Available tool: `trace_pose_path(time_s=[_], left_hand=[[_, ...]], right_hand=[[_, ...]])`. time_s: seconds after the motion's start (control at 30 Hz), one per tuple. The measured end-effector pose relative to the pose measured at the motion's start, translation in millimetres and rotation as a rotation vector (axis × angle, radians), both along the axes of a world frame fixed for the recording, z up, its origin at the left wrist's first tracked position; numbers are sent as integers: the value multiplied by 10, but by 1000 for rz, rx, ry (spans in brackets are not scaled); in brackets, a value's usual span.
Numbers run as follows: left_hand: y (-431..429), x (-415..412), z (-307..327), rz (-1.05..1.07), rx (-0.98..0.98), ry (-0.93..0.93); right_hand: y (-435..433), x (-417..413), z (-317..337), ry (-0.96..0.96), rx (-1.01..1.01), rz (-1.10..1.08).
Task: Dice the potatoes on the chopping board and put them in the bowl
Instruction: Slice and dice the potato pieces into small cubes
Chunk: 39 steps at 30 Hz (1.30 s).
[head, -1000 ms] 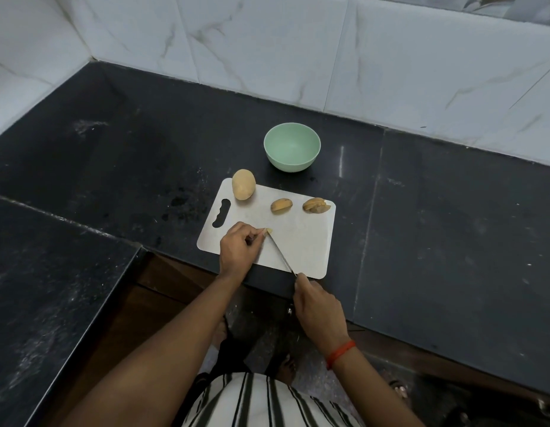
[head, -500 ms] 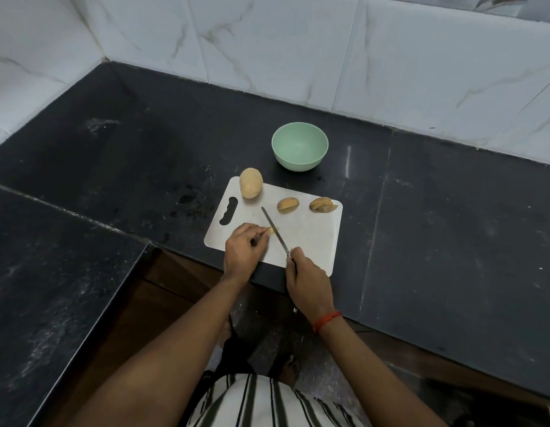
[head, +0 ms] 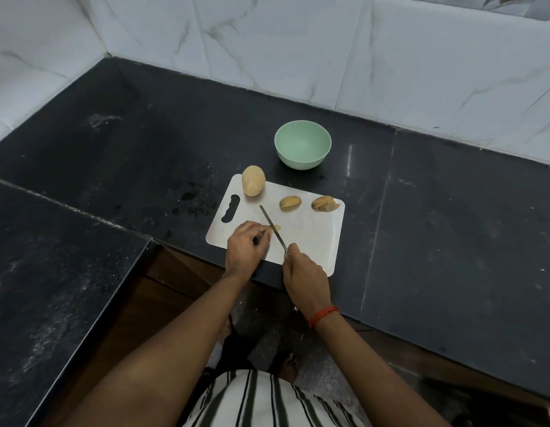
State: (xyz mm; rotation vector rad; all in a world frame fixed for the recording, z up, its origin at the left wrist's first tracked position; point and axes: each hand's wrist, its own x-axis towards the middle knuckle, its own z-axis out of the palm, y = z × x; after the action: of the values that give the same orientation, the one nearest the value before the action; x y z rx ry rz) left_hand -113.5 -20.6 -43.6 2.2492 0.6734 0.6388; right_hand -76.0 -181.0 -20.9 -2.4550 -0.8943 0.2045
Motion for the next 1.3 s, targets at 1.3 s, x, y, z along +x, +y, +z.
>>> trace_pose_path(time_s=[1.3], left_hand=[[-51, -106, -56, 59, 22, -27]], right_hand=[[-124, -146, -8, -9, 17, -10]])
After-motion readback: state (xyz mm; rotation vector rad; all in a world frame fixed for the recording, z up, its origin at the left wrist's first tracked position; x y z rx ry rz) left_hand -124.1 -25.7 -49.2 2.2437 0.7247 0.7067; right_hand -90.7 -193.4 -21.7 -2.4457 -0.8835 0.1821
